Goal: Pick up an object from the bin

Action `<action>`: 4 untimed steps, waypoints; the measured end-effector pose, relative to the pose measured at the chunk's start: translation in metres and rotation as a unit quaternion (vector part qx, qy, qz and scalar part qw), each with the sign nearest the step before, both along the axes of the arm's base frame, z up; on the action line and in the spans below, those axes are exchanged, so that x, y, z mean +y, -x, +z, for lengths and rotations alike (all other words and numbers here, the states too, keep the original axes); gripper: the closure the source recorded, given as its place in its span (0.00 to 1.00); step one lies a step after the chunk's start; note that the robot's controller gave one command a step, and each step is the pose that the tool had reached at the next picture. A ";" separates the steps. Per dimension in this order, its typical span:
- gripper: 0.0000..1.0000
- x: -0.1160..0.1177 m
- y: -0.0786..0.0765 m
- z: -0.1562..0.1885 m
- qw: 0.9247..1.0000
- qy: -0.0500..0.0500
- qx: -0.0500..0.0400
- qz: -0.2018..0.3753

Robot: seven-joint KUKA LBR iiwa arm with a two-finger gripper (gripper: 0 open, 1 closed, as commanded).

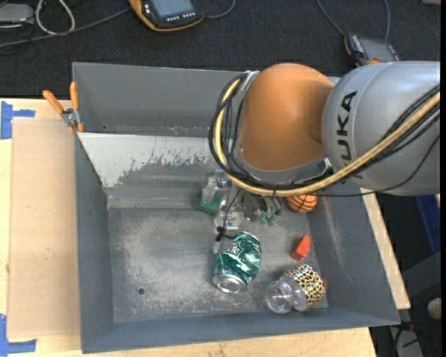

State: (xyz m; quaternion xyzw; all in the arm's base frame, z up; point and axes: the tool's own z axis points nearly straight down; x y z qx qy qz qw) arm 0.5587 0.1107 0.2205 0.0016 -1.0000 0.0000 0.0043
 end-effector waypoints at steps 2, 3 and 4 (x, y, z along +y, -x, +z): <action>0.00 -0.020 -0.003 -0.044 0.996 -0.001 -0.004 0.087; 0.00 -0.083 0.040 -0.061 0.990 -0.001 -0.004 0.140; 0.00 -0.103 0.043 -0.083 0.966 -0.003 -0.003 0.258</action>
Offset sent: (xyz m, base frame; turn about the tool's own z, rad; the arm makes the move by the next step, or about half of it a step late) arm 0.0047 -0.0636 -0.1505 -0.5507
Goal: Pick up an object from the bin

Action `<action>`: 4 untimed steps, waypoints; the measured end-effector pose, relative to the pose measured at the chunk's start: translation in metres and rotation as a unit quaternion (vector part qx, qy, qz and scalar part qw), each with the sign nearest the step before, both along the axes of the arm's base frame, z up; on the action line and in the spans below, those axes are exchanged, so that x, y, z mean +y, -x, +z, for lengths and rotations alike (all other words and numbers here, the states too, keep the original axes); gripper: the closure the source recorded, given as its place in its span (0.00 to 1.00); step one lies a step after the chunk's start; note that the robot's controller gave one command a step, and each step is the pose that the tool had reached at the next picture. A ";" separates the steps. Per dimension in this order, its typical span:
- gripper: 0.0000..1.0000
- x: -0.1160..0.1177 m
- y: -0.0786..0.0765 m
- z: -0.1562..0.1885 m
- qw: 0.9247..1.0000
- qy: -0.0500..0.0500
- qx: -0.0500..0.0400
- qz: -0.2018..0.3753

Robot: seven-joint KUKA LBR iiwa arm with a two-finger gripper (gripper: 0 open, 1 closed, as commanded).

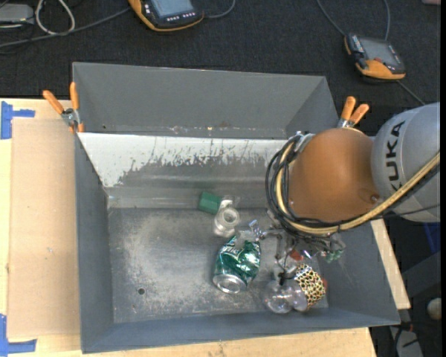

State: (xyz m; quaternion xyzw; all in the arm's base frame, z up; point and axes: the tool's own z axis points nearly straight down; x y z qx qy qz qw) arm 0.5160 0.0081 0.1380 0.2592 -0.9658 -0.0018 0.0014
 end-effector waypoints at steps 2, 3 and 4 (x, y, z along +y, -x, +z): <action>1.00 0.029 -0.017 -0.064 0.984 0.001 -0.007 0.181; 1.00 0.028 -0.017 -0.064 0.984 0.001 -0.007 0.179; 1.00 0.030 -0.013 -0.033 0.984 -0.001 -0.001 0.180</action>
Offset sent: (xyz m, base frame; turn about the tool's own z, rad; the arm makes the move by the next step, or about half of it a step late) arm 0.0131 0.0292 -0.0680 -0.3675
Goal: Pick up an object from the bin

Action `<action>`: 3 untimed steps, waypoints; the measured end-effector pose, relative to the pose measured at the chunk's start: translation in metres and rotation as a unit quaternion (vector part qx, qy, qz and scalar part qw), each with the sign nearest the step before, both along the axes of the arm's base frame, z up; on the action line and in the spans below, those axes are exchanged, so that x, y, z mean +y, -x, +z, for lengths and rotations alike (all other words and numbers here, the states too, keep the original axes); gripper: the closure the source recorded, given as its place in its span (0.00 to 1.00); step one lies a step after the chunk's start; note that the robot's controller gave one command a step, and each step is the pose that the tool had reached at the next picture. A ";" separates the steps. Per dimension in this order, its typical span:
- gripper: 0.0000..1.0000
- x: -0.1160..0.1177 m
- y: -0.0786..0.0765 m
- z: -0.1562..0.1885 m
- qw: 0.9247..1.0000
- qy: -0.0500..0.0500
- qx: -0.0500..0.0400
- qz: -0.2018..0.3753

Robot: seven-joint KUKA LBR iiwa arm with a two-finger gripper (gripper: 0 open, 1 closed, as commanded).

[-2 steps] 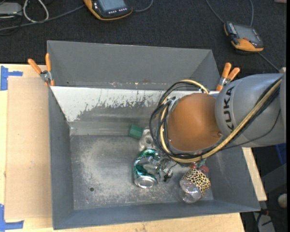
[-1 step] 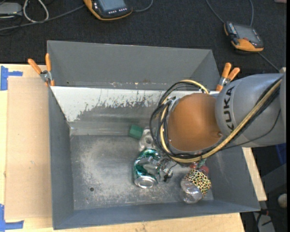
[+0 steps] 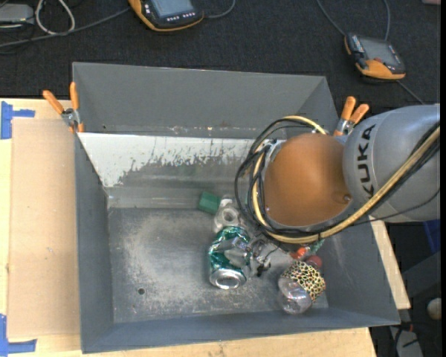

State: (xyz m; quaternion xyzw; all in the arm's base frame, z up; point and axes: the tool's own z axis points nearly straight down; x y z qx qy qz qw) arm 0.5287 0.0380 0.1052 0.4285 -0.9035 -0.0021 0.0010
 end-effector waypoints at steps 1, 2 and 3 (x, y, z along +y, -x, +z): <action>1.00 0.001 -0.001 0.028 1.000 -0.001 -0.003 -0.002; 1.00 0.001 0.000 0.030 1.000 -0.001 -0.001 -0.003; 1.00 0.001 0.001 0.047 1.000 -0.001 0.001 -0.003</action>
Offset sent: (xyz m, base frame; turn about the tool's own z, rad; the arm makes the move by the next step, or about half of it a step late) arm 0.0016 0.0007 0.0262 0.0028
